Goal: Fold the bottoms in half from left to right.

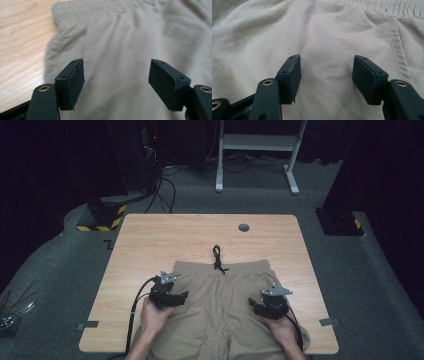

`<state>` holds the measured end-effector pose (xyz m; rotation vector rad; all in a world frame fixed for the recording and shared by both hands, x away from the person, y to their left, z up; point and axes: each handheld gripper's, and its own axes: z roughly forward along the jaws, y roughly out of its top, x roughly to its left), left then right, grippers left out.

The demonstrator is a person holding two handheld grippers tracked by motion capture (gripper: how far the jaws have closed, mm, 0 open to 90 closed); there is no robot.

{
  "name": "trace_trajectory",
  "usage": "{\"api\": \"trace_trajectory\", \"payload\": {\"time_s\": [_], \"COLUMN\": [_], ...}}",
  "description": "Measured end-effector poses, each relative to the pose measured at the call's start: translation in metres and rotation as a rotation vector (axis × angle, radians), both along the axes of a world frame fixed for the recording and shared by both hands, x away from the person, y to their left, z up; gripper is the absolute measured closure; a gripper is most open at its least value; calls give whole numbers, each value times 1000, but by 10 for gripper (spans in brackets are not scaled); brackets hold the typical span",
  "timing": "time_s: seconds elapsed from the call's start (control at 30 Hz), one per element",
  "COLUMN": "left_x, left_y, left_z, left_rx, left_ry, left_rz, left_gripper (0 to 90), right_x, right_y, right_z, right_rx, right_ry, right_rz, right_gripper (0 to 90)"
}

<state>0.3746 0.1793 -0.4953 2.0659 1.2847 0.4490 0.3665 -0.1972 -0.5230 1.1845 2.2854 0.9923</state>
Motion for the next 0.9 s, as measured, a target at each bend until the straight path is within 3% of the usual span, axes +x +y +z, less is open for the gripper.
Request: {"api": "trace_trajectory", "payload": {"time_s": [0.33, 0.5, 0.6, 0.73, 0.9], "left_x": [30, 43, 48, 49, 49], "left_y": [23, 29, 30, 27, 20], "left_z": [-6, -13, -19, -21, -22], "left_rx": [36, -3, -14, -22, 23], "left_ry": [16, 14, 34, 9, -18], "left_rz": [121, 162, 161, 151, 118], "left_gripper": [268, 285, 285, 299, 336], "right_x": [0, -1, -1, -1, -1], "right_y": [1, 1, 1, 1, 1], "right_z": [0, 0, 0, 0, 0], "right_rx": [-3, -3, -4, -6, -6], "right_ry": [-1, -1, -2, -2, -2], "right_rz": [-5, -7, -9, -9, -9], "right_gripper": [402, 401, 399, 399, 398]}}
